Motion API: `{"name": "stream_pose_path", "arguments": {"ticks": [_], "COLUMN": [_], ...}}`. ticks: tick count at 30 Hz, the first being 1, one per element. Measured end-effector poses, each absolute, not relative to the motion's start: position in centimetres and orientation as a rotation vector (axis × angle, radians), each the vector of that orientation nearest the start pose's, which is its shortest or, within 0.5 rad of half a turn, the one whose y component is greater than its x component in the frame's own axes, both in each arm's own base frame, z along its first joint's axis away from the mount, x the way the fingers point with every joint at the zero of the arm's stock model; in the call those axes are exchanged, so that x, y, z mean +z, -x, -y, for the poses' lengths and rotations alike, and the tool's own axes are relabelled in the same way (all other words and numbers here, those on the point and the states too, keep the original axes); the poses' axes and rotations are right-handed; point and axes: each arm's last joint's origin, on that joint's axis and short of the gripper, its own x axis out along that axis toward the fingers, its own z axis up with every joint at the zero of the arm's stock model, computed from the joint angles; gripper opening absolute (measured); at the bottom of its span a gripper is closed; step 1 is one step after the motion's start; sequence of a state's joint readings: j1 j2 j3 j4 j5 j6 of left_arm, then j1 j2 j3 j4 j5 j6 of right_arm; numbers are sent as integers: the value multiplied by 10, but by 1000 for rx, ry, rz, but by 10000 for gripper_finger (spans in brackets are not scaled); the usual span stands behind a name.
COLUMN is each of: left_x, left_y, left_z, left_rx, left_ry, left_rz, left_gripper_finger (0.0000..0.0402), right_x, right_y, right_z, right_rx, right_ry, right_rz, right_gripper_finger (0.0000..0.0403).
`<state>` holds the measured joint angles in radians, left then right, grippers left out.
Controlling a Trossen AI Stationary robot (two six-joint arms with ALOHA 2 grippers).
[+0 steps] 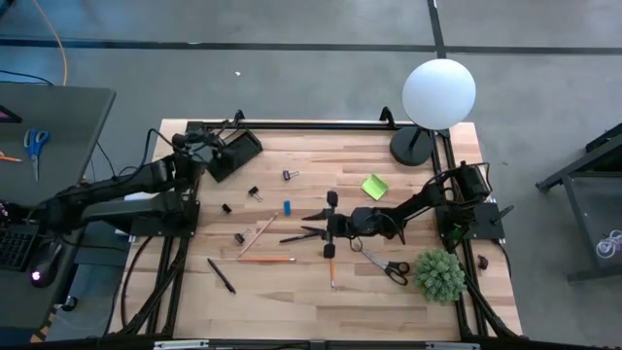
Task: Pick and place office supplies into organizer
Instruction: Put the black pen into the top left section of the desk organizer
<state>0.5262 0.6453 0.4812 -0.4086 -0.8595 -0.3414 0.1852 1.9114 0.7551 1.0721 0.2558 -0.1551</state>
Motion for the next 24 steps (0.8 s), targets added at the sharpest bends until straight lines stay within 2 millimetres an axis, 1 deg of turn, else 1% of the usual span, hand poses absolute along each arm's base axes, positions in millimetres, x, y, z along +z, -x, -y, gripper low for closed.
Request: {"name": "stream_pose_path", "arguments": {"ticks": [5,8,13,16,20,24], "left_x": [234,235,251,255,253,247], "left_y": [-100,-99,-101,-100,-96,-97], "left_z": [-90,-91,-91,-90,-89,-91], "left_rx": [1495,1500,1445,1443,1492,1529], "left_ry": [172,179,181,170,147,130], "left_rz": [-374,-368,-346,-377,-432,-490], "left_gripper_finger": [12,12,12,12,12,12], "right_x": [140,138,135,134,133,133], "right_y": [-353,-353,-353,-353,-353,-353], "right_z": [-53,-50,-48,-48,-49,-49], "right_rx": [-77,-83,-85,-83,-65,-65], "right_ry": [188,192,182,169,147,121], "right_rz": [-129,-158,-187,-195,-198,-197], "right_gripper_finger": [88,86,87,85,85,85]}}
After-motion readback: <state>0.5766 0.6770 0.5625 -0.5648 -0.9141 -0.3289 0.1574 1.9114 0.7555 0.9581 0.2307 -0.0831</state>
